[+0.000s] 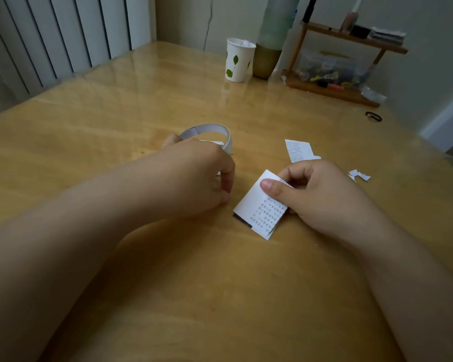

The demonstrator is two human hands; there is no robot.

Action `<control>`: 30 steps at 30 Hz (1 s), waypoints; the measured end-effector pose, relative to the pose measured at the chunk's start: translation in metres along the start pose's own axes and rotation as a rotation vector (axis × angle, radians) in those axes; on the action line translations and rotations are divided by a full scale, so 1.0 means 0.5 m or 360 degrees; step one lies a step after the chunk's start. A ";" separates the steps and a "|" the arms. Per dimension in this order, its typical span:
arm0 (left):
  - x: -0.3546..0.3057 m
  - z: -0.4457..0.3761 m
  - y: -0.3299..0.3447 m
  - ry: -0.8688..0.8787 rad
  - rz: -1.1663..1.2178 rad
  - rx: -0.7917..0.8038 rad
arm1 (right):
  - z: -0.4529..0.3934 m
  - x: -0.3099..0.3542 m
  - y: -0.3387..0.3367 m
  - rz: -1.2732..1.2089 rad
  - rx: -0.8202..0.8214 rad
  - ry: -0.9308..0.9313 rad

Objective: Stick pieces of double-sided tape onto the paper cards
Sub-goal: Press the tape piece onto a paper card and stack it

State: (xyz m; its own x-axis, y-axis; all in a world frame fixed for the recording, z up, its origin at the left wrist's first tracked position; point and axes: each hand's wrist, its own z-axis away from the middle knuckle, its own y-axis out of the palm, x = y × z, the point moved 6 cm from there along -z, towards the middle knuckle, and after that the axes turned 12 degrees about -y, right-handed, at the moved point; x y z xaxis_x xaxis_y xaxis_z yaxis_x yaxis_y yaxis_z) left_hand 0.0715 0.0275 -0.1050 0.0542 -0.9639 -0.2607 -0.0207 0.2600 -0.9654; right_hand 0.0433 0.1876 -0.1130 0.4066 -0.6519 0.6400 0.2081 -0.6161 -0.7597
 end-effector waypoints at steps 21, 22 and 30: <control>0.001 -0.002 0.004 0.0024 -0.0008 0.0008 | 0.004 0.007 -0.001 0.0120 0.0046 -0.0030; 0.002 -0.002 0.004 0.0025 -0.0003 0.0002 | 0.004 0.007 -0.001 0.0123 0.0050 -0.0027; 0.001 -0.002 0.003 0.0032 -0.0002 -0.0010 | 0.003 0.009 0.000 0.0117 0.0052 -0.0039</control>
State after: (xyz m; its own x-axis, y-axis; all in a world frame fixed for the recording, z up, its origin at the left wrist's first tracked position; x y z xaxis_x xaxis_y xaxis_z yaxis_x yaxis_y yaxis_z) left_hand 0.0705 0.0275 -0.1063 0.0345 -0.9652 -0.2593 -0.0270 0.2585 -0.9656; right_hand 0.0464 0.1857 -0.1103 0.4436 -0.6836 0.5796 0.2055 -0.5518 -0.8082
